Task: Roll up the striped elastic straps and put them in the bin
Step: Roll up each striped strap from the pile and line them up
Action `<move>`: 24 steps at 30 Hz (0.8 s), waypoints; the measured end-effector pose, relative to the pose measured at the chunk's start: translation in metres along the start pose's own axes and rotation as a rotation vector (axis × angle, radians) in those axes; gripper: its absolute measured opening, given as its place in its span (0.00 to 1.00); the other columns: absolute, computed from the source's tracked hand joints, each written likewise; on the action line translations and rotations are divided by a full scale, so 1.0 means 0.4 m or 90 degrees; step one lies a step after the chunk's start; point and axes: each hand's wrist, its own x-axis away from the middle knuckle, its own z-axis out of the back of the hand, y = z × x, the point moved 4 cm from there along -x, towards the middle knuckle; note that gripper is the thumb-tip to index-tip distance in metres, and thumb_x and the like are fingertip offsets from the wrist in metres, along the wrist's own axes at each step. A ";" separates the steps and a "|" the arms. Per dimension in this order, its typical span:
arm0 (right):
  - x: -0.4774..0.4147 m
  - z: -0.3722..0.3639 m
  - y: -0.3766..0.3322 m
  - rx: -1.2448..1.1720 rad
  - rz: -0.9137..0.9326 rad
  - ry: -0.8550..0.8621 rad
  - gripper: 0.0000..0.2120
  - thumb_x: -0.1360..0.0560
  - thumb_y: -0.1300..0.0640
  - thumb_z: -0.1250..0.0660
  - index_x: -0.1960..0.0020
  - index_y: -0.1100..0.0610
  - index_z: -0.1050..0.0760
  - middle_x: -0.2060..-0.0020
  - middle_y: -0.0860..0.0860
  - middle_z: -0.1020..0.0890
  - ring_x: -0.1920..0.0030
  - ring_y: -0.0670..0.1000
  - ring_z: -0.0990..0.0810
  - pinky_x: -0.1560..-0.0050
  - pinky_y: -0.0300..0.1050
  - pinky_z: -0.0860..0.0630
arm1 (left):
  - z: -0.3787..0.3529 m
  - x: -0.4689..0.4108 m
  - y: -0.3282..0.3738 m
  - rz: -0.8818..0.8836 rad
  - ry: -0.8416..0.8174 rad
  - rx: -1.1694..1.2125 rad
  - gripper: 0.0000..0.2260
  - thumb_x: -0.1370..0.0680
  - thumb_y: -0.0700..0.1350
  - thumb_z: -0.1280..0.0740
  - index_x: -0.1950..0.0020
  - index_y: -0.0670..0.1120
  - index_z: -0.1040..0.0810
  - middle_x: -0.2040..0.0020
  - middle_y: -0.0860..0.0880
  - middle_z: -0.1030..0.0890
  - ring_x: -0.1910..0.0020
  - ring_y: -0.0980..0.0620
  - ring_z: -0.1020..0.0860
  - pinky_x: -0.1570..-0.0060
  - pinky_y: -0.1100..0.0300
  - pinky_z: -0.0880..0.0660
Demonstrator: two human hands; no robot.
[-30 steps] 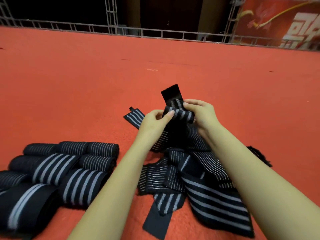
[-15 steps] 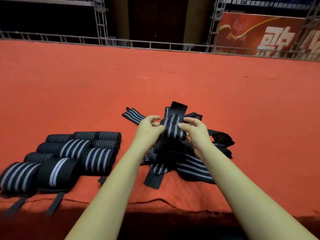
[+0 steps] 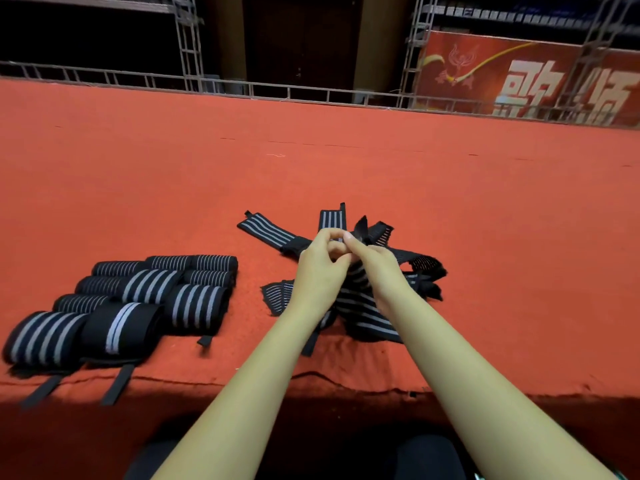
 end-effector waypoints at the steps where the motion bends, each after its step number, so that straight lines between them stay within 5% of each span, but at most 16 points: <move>1: -0.003 0.012 -0.013 0.017 0.016 -0.001 0.15 0.25 0.51 0.31 0.51 0.64 0.20 0.57 0.54 0.15 0.57 0.48 0.19 0.61 0.35 0.26 | -0.004 -0.001 0.002 0.001 -0.021 0.003 0.13 0.26 0.37 0.31 0.44 0.49 0.26 0.60 0.52 0.16 0.55 0.58 0.19 0.48 0.61 0.25; 4: -0.005 0.038 -0.048 0.087 0.022 0.017 0.14 0.25 0.58 0.36 0.69 0.58 0.30 0.78 0.47 0.29 0.73 0.48 0.32 0.74 0.37 0.37 | -0.017 -0.012 -0.015 0.001 -0.136 -0.184 0.27 0.27 0.42 0.28 0.32 0.55 0.34 0.48 0.53 0.21 0.41 0.54 0.25 0.36 0.53 0.32; 6: -0.016 0.057 -0.050 0.129 0.024 0.050 0.11 0.26 0.55 0.39 0.66 0.57 0.32 0.73 0.51 0.33 0.70 0.51 0.35 0.67 0.43 0.40 | -0.025 -0.013 -0.030 -0.023 -0.182 -0.343 0.32 0.26 0.44 0.29 0.27 0.58 0.41 0.43 0.51 0.24 0.38 0.52 0.29 0.32 0.51 0.38; 9: -0.019 0.082 -0.054 0.149 0.048 0.089 0.12 0.25 0.53 0.41 0.66 0.55 0.36 0.72 0.50 0.35 0.70 0.51 0.38 0.66 0.46 0.41 | -0.033 -0.025 -0.052 -0.055 -0.159 -0.375 0.33 0.26 0.43 0.29 0.27 0.58 0.43 0.43 0.51 0.23 0.39 0.50 0.27 0.32 0.49 0.36; 13: -0.025 0.123 -0.071 0.119 0.078 0.160 0.12 0.24 0.53 0.43 0.65 0.54 0.38 0.70 0.50 0.35 0.68 0.51 0.37 0.63 0.47 0.39 | -0.042 -0.035 -0.113 -0.037 -0.180 -0.373 0.28 0.25 0.48 0.29 0.29 0.52 0.36 0.55 0.54 0.23 0.49 0.52 0.27 0.39 0.48 0.30; 17: -0.028 0.149 -0.071 0.139 0.106 0.163 0.10 0.22 0.55 0.44 0.63 0.54 0.37 0.68 0.48 0.35 0.68 0.49 0.37 0.65 0.47 0.39 | -0.058 -0.026 -0.134 -0.134 -0.108 -0.427 0.17 0.24 0.49 0.30 0.36 0.48 0.24 0.47 0.48 0.31 0.43 0.47 0.33 0.40 0.51 0.31; 19: -0.027 0.154 -0.060 0.124 0.103 0.197 0.07 0.21 0.57 0.46 0.56 0.56 0.34 0.65 0.47 0.31 0.64 0.48 0.34 0.63 0.46 0.37 | -0.079 -0.036 -0.111 -0.258 -0.078 -0.402 0.09 0.24 0.42 0.33 0.46 0.41 0.20 0.46 0.45 0.26 0.42 0.43 0.28 0.38 0.46 0.30; 21: -0.035 0.169 -0.038 0.073 0.095 0.274 0.07 0.21 0.61 0.48 0.50 0.58 0.32 0.63 0.48 0.28 0.59 0.50 0.31 0.59 0.46 0.36 | -0.113 -0.038 -0.111 -0.284 -0.177 -0.432 0.11 0.23 0.37 0.38 0.41 0.42 0.23 0.43 0.45 0.21 0.38 0.45 0.26 0.26 0.49 0.41; 24: -0.042 0.199 -0.023 0.008 0.124 0.364 0.12 0.20 0.62 0.49 0.42 0.60 0.28 0.56 0.50 0.24 0.54 0.51 0.28 0.56 0.43 0.34 | -0.131 -0.016 -0.157 -0.244 -0.305 -0.526 0.14 0.21 0.35 0.45 0.39 0.48 0.31 0.47 0.49 0.19 0.44 0.51 0.23 0.25 0.60 0.54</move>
